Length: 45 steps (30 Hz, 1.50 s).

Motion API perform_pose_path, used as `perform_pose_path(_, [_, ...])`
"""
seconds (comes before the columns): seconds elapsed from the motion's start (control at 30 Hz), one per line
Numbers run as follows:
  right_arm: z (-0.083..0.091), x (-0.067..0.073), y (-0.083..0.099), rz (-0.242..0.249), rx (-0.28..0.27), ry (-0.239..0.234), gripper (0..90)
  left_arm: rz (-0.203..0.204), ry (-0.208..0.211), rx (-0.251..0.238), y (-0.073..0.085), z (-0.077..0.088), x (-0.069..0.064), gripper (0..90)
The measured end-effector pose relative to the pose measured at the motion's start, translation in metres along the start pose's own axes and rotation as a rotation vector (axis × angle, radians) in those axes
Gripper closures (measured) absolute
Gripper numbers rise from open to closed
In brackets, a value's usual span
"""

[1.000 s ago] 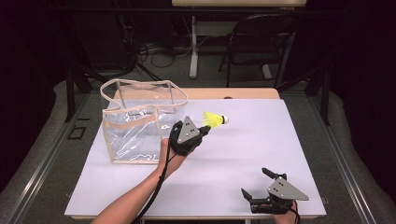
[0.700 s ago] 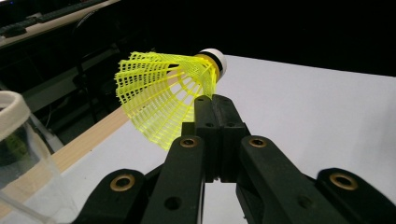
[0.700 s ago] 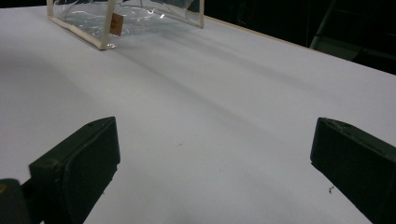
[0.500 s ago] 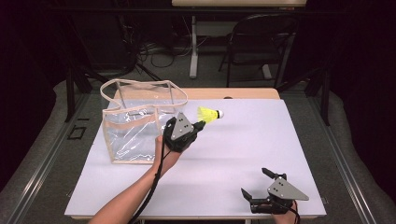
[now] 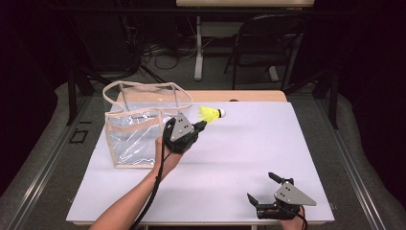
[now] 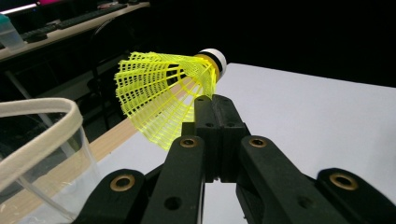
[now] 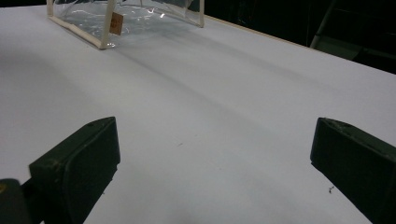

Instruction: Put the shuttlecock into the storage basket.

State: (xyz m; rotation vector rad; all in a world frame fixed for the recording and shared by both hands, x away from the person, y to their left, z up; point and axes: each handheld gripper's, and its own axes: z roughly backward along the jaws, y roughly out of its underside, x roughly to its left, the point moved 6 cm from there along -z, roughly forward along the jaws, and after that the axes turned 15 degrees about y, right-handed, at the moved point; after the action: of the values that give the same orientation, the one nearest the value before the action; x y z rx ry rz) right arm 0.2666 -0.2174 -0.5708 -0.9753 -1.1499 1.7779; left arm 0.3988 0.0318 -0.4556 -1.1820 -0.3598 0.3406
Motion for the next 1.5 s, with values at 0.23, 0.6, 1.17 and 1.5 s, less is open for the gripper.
perform_pose_path(0.23, [0.000,0.000,0.000,0.000,0.000,0.002,1.1,-0.006,-0.011,-0.015,-0.006,0.005,0.003,90.0])
perform_pose_path(0.6, [0.000,0.000,0.000,0.001,0.000,0.001,1.1,-0.017,-0.034,-0.029,-0.017,0.013,0.011,90.0])
perform_pose_path(1.17, [0.000,0.000,0.000,0.003,0.003,0.001,1.1,-0.010,-0.069,-0.050,-0.025,0.027,0.026,90.0])
perform_pose_path(1.5, [0.000,0.000,0.000,0.002,0.004,0.001,1.1,-0.011,-0.099,-0.065,-0.028,0.038,0.035,90.0])
